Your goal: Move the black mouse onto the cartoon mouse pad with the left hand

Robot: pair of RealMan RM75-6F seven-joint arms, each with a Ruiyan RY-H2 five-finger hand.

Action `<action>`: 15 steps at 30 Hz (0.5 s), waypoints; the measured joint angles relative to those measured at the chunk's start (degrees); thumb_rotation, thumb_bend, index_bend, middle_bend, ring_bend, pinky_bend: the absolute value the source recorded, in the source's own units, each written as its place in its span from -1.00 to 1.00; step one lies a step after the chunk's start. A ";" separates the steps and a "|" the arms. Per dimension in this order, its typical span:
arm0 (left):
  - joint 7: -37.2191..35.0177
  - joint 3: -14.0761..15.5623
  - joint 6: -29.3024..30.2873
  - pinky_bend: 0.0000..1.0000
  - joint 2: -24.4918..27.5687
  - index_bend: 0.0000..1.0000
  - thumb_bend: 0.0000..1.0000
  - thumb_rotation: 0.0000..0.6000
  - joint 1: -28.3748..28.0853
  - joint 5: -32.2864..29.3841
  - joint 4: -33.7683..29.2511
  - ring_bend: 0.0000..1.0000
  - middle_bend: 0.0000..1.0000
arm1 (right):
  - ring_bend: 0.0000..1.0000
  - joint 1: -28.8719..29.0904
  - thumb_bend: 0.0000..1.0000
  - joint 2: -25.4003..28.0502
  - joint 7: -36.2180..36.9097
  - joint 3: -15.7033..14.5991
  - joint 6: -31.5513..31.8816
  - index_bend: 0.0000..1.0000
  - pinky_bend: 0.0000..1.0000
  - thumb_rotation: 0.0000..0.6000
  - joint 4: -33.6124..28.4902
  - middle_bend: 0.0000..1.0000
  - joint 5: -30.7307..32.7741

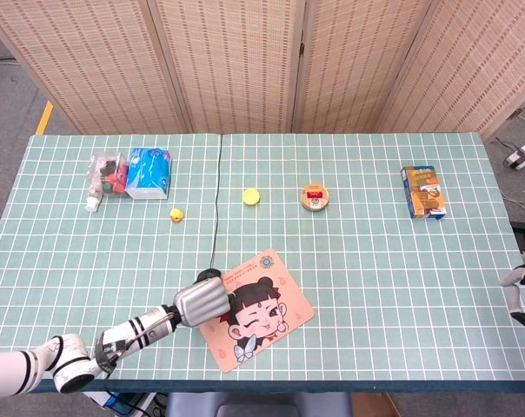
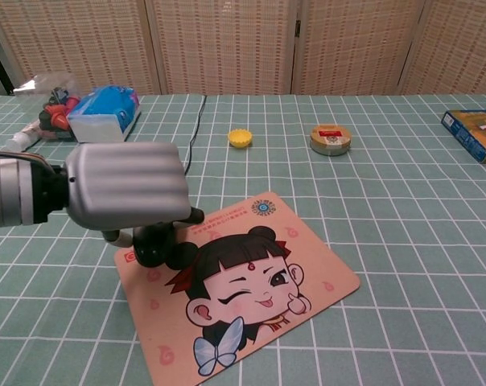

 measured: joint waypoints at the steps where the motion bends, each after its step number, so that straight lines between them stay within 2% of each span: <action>1: 0.61 -0.31 -0.35 1.00 -0.26 0.24 -0.78 1.00 -0.10 -0.62 -0.34 1.00 1.00 | -0.11 -0.09 -0.39 0.04 0.13 0.02 0.16 0.03 0.19 1.00 0.02 -0.05 -0.02; 15: 6.40 -3.38 -3.47 1.00 -6.20 0.24 -0.78 1.00 -3.01 -8.92 -1.54 1.00 1.00 | -0.11 -0.96 -0.39 0.30 2.18 0.65 1.65 0.01 0.19 1.00 0.87 -0.05 0.60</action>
